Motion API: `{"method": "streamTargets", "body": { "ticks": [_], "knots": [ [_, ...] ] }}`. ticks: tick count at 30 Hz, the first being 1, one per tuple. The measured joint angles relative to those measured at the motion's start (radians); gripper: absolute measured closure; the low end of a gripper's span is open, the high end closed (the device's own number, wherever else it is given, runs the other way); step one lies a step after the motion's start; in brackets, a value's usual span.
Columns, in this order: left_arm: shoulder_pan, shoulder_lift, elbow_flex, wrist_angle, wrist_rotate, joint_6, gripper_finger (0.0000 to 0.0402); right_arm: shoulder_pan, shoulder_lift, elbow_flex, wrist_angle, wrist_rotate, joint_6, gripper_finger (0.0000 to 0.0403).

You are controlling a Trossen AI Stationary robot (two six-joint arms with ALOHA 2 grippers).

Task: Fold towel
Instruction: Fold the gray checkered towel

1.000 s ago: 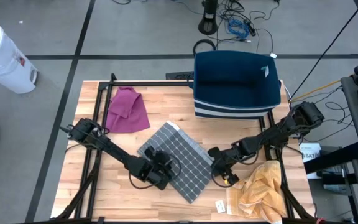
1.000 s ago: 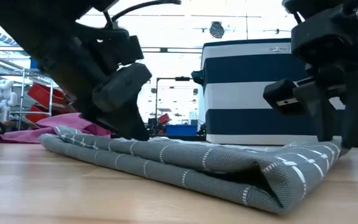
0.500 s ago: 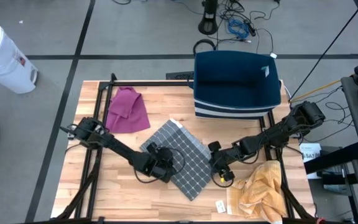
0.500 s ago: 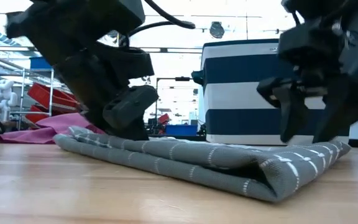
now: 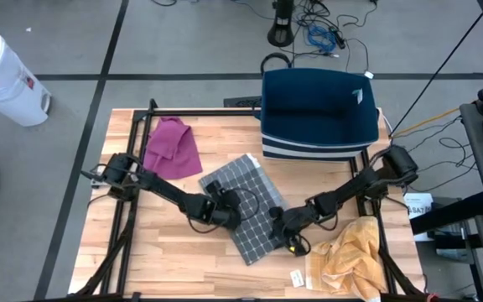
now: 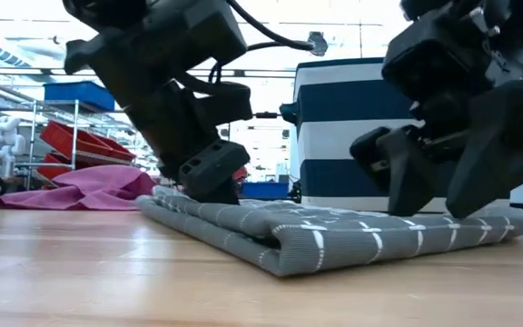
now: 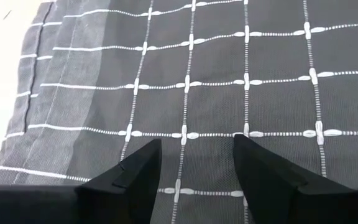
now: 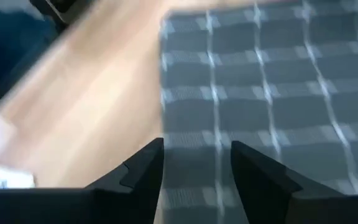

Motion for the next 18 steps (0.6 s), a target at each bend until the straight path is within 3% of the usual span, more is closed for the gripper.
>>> {"method": "streamTargets", "body": {
  "ticks": [3, 7, 13, 15, 18],
  "knots": [
    [0.019, 0.0, 0.0, 0.027, 0.032, 0.061, 0.0193, 0.0, 0.08, 0.026, 0.091, -0.012, 0.045, 0.0229],
    [0.027, -0.001, 0.0, 0.04, 0.038, 0.105, 0.0193, 0.0, 0.14, 0.101, 0.075, -0.034, 0.031, 0.0229],
    [-0.03, -0.046, -0.005, 0.01, -0.014, 0.114, 0.0193, 0.007, 0.043, 0.182, -0.111, -0.05, -0.001, 0.0229],
    [-0.047, -0.064, -0.003, -0.019, -0.029, 0.107, 0.0193, 0.012, -0.011, 0.193, -0.186, -0.005, -0.014, 0.0229],
    [-0.058, -0.067, -0.003, -0.115, -0.04, 0.039, 0.0193, 0.026, -0.08, 0.196, -0.357, 0.143, -0.026, 0.0229]
  ]
}}
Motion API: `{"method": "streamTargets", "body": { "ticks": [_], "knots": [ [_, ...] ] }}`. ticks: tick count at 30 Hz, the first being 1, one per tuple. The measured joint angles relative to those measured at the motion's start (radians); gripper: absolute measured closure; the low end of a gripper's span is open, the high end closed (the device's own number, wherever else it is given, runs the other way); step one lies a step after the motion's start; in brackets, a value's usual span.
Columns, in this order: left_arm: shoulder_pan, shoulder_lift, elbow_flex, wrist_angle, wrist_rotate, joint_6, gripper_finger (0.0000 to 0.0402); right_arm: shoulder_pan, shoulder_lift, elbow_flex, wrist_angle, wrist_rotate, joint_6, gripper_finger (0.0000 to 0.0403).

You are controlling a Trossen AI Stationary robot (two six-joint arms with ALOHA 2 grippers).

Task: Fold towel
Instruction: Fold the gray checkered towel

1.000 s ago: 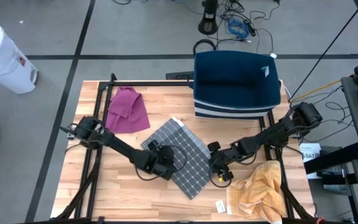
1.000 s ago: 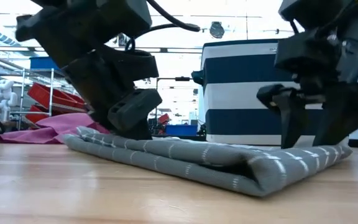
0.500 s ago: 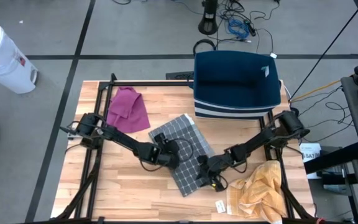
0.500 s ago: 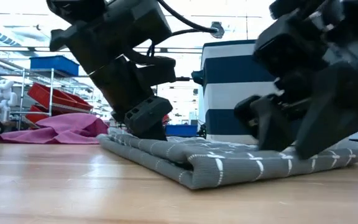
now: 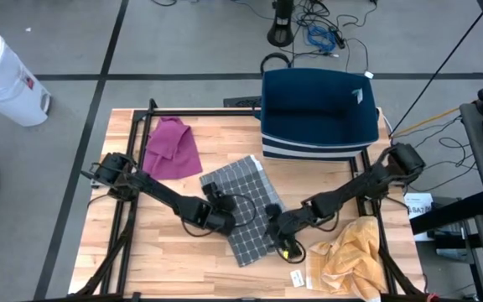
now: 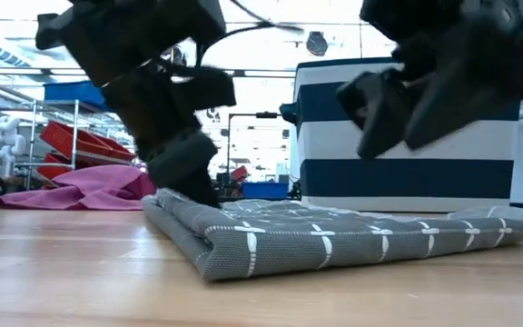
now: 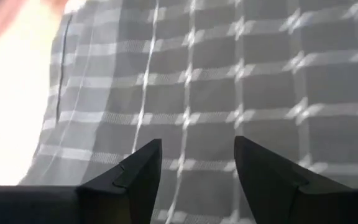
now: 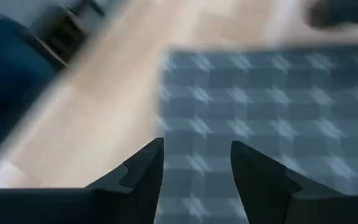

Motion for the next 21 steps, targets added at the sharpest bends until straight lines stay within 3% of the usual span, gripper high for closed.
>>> {"method": "streamTargets", "body": {
  "ticks": [3, 8, 21],
  "knots": [
    [-0.011, 0.001, -0.001, -0.037, -0.011, -0.056, 0.0193, -0.001, -0.018, -0.002, -0.152, 0.116, 0.002, 0.0229],
    [-0.02, 0.001, -0.001, -0.037, -0.021, -0.064, 0.0193, -0.022, 0.068, -0.027, -0.141, 0.119, 0.026, 0.0229],
    [-0.007, -0.005, -0.063, 0.0, 0.038, -0.068, 0.0193, 0.036, 0.171, -0.028, 0.185, 0.066, 0.167, 0.0229]
  ]
}}
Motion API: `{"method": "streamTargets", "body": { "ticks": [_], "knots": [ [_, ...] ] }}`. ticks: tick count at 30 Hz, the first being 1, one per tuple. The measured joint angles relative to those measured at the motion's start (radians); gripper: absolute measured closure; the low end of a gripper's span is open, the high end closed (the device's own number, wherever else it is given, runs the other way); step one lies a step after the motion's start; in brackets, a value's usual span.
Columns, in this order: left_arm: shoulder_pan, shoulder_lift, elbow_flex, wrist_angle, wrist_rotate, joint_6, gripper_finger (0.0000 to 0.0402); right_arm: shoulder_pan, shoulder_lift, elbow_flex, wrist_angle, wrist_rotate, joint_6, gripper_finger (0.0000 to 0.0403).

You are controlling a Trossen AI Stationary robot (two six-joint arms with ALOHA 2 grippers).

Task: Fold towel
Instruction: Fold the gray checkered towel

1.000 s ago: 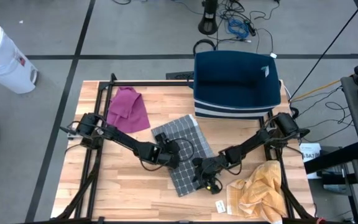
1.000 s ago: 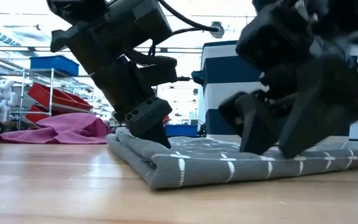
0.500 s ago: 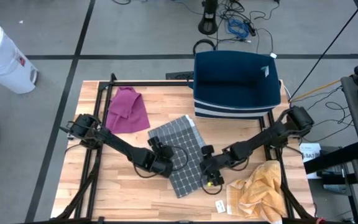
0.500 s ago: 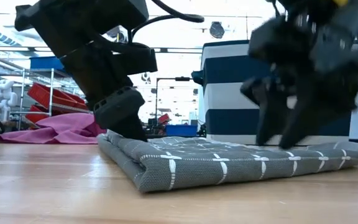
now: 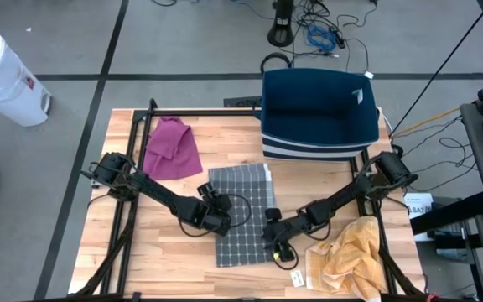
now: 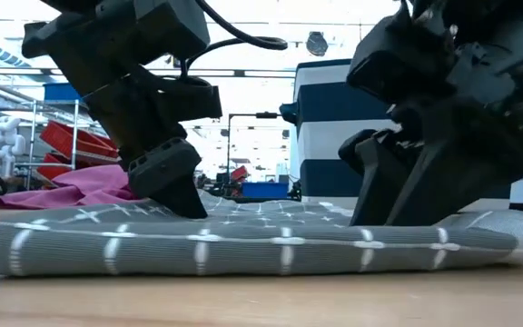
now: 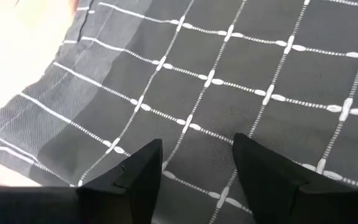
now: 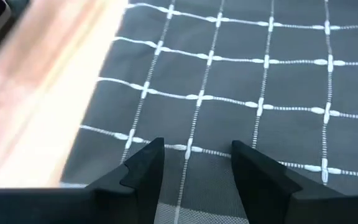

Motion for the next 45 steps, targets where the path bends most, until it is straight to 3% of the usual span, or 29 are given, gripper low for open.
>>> {"method": "streamTargets", "body": {
  "ticks": [8, 12, 17, 23, 26, 34, 38, 45],
  "knots": [
    [0.006, 0.0, -0.001, 0.029, 0.011, 0.061, 0.0193, 0.013, 0.0, 0.0, 0.053, 0.029, 0.061, 0.0229],
    [-0.012, -0.011, -0.002, 0.016, -0.05, 0.092, 0.0193, 0.024, -0.008, 0.0, 0.138, 0.021, 0.065, 0.0229],
    [-0.099, -0.106, -0.001, 0.074, -0.165, 0.115, 0.0193, 0.063, -0.066, 0.0, 0.048, 0.026, 0.036, 0.0229],
    [-0.25, -0.144, 0.0, 0.224, -0.164, 0.23, 0.0193, 0.137, -0.122, 0.001, -0.055, 0.086, -0.029, 0.0229],
    [-0.306, -0.134, 0.0, 0.294, -0.115, 0.246, 0.0193, 0.171, -0.104, 0.002, -0.05, 0.086, -0.069, 0.0226],
    [-0.374, -0.079, 0.001, 0.372, -0.057, 0.238, 0.0193, 0.209, -0.082, 0.002, -0.077, 0.21, -0.117, 0.0154],
    [-0.379, -0.021, 0.001, 0.441, -0.016, 0.241, 0.0193, 0.201, -0.082, 0.002, -0.076, 0.21, -0.104, 0.0121],
    [-0.407, -0.011, 0.001, 0.514, -0.044, 0.268, 0.0192, 0.204, -0.079, 0.002, -0.06, 0.18, -0.101, 0.0113]
  ]
}}
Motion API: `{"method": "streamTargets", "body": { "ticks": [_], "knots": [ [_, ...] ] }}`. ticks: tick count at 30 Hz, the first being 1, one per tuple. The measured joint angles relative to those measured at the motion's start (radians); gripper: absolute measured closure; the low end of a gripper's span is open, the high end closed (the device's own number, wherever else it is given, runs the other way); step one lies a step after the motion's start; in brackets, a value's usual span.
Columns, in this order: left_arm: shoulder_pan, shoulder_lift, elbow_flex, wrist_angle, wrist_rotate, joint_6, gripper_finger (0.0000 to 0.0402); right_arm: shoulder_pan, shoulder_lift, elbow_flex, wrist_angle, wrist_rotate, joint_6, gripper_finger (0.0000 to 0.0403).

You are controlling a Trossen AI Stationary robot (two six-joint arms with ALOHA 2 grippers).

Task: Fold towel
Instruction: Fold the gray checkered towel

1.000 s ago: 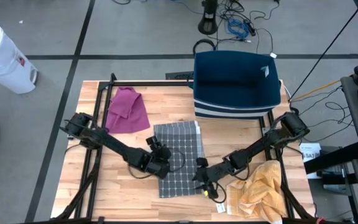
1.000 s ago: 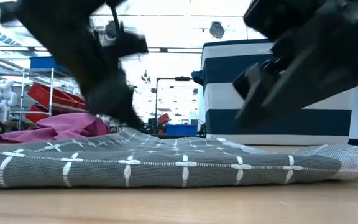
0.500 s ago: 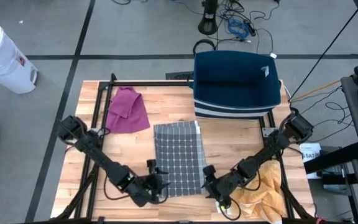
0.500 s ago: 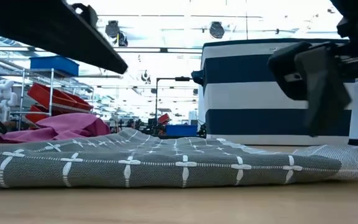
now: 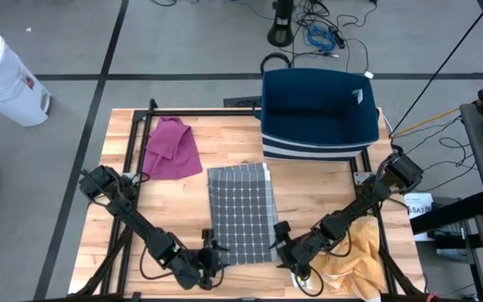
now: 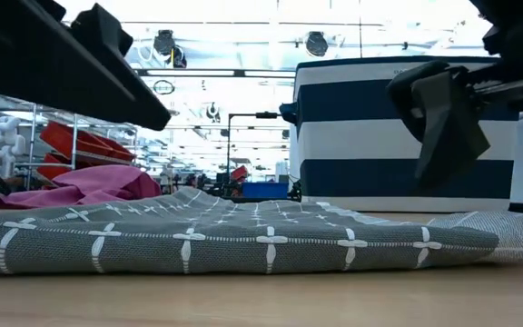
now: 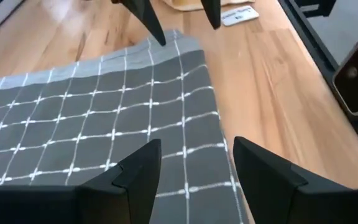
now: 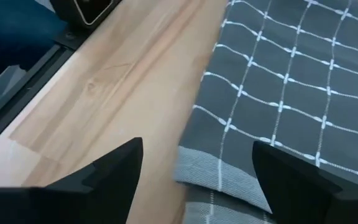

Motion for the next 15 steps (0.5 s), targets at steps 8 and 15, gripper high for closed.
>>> {"method": "streamTargets", "body": {
  "ticks": [8, 15],
  "knots": [
    [-0.021, 0.051, 0.001, 0.027, -0.003, -0.023, 0.0153, 0.0, 0.033, 0.0, 0.045, 0.003, -0.024, 0.0126],
    [-0.033, 0.067, 0.001, 0.046, 0.015, -0.026, 0.0124, 0.0, 0.06, 0.0, 0.055, 0.032, -0.031, 0.0125]
  ]
}}
